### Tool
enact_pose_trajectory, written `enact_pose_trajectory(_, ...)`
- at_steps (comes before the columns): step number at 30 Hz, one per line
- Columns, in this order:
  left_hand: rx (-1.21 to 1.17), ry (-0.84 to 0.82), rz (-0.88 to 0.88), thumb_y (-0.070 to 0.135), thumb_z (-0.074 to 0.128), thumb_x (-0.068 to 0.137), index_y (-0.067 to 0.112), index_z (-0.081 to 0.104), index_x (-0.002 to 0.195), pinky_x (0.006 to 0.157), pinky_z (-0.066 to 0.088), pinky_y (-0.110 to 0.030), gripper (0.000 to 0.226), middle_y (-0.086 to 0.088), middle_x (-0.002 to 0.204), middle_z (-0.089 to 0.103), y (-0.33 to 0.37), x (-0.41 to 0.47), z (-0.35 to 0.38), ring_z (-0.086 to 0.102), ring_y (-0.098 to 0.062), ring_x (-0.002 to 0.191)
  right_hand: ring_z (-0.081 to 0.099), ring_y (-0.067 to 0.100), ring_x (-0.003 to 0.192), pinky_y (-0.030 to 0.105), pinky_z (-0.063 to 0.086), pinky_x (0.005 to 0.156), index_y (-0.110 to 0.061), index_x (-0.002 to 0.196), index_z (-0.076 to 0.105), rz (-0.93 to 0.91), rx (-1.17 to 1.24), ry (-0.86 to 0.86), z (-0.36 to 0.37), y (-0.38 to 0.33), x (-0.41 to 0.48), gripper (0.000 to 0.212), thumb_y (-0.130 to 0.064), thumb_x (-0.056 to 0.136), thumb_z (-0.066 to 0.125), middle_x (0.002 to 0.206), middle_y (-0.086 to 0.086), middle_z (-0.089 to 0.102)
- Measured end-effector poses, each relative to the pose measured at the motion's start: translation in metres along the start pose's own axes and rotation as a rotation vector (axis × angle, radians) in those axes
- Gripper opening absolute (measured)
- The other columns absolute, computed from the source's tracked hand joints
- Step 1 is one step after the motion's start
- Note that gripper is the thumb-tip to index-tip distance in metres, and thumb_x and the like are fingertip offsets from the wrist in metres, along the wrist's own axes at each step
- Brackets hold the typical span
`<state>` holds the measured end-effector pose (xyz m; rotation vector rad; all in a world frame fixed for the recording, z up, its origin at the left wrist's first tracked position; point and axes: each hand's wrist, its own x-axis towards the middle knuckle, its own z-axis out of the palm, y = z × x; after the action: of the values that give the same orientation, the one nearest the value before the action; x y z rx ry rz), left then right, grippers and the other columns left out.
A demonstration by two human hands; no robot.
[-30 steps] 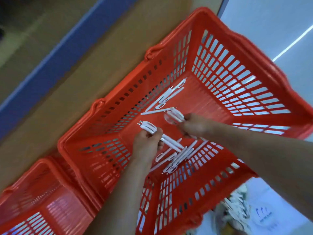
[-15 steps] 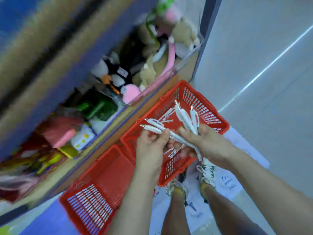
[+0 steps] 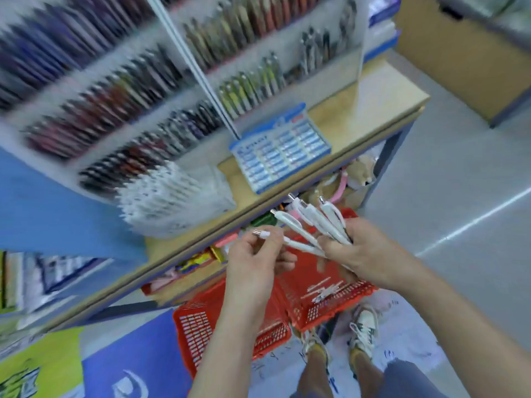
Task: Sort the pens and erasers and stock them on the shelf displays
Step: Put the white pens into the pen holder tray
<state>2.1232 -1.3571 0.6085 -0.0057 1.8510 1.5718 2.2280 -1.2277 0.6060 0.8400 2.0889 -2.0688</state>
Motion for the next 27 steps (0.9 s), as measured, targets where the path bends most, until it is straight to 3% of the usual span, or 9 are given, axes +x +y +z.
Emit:
enact_pose_trajectory(3, -0.033, 0.011, 0.025, 0.009, 0.056, 0.092, 0.010, 0.061, 0.082, 0.047, 0.051, -0.021, 0.012, -0.015, 0.066, 0.061, 0.031, -0.016, -0.023, 0.060, -0.013, 0.049, 0.045, 0.014, 0.034, 0.023, 0.037, 0.038, -0.012, 0.060, 0.055, -0.070, -0.149, -0.040, 0.014, -0.037, 0.004, 0.029, -0.005, 0.088, 0.054, 0.037, -0.006, 0.050)
enact_pose_trajectory(5, -0.046, 0.001, 0.046, 0.007, 0.055, 0.092, 0.010, 0.063, 0.084, 0.054, 0.055, -0.023, 0.012, -0.009, 0.065, 0.066, 0.051, -0.024, -0.039, 0.062, -0.013, 0.053, 0.052, 0.018, 0.037, 0.033, 0.046, 0.041, -0.016, 0.067, 0.056, -0.133, -0.236, -0.078, 0.028, -0.053, 0.008, 0.021, -0.015, 0.088, 0.061, 0.044, -0.003, 0.054)
enact_pose_trajectory(7, -0.015, -0.027, 0.086, 0.004, 0.054, 0.092, 0.006, 0.065, 0.088, 0.059, 0.056, -0.024, 0.012, -0.006, 0.069, 0.070, 0.070, -0.027, -0.056, 0.065, -0.012, 0.059, 0.057, 0.018, 0.040, 0.030, 0.048, 0.041, -0.019, 0.080, 0.059, -0.208, -0.319, -0.125, 0.046, -0.067, 0.011, 0.014, -0.029, 0.088, 0.066, 0.055, 0.003, 0.057)
enact_pose_trajectory(11, 0.058, 0.023, 0.163, 0.000, 0.057, 0.089, 0.006, 0.065, 0.093, 0.066, 0.058, -0.027, 0.011, -0.017, 0.077, 0.069, 0.101, -0.023, -0.095, 0.067, -0.024, 0.068, 0.057, 0.023, 0.040, 0.026, 0.042, 0.042, -0.015, 0.074, 0.055, -0.197, -0.115, -0.103, 0.079, -0.084, 0.027, 0.025, -0.030, 0.093, 0.058, 0.054, 0.005, 0.057)
enact_pose_trajectory(13, 0.065, 0.050, 0.194, 0.004, 0.058, 0.090, 0.006, 0.066, 0.095, 0.066, 0.057, -0.026, 0.010, -0.015, 0.076, 0.070, 0.113, -0.018, -0.112, 0.069, -0.024, 0.070, 0.060, 0.029, 0.045, 0.027, 0.041, 0.044, -0.006, 0.076, 0.058, -0.167, -0.038, -0.090, 0.091, -0.092, 0.038, 0.030, -0.029, 0.094, 0.056, 0.062, 0.017, 0.064)
enact_pose_trajectory(16, 0.075, 0.131, 0.278, 0.012, 0.057, 0.092, 0.011, 0.070, 0.090, 0.064, 0.055, -0.020, 0.013, -0.005, 0.071, 0.069, 0.127, -0.009, -0.138, 0.067, -0.017, 0.070, 0.061, 0.031, 0.049, 0.027, 0.041, 0.042, -0.007, 0.077, 0.056, -0.099, 0.075, 0.038, 0.102, -0.096, 0.060, 0.024, -0.021, 0.096, 0.054, 0.061, 0.017, 0.063)
enact_pose_trajectory(20, 0.186, 0.304, 0.390, 0.017, 0.060, 0.090, 0.023, 0.071, 0.086, 0.068, 0.057, -0.026, 0.013, 0.005, 0.067, 0.067, 0.138, 0.008, -0.172, 0.064, -0.011, 0.064, 0.047, 0.021, 0.036, 0.024, 0.038, 0.042, -0.011, 0.062, 0.051, -0.037, -0.036, 0.317, 0.101, -0.082, 0.101, 0.031, -0.021, 0.089, 0.061, 0.043, 0.007, 0.048)
enact_pose_trajectory(24, 0.343, 0.395, 0.467, 0.019, 0.064, 0.087, 0.034, 0.070, 0.083, 0.075, 0.058, -0.041, 0.017, 0.001, 0.072, 0.069, 0.137, 0.020, -0.184, 0.066, -0.019, 0.068, 0.046, 0.021, 0.049, 0.032, 0.039, 0.049, -0.009, 0.073, 0.057, -0.014, -0.083, 0.420, 0.103, -0.076, 0.139, 0.029, -0.032, 0.079, 0.073, 0.056, 0.005, 0.050)
enact_pose_trajectory(27, 0.419, 0.464, 0.471, 0.023, 0.068, 0.084, 0.041, 0.069, 0.080, 0.076, 0.057, -0.042, 0.019, 0.010, 0.069, 0.069, 0.129, 0.026, -0.185, 0.067, -0.016, 0.070, 0.054, 0.018, 0.060, 0.029, 0.037, 0.054, -0.013, 0.080, 0.060, 0.015, -0.154, 0.423, 0.110, -0.070, 0.159, 0.024, -0.033, 0.079, 0.073, 0.064, -0.001, 0.058)
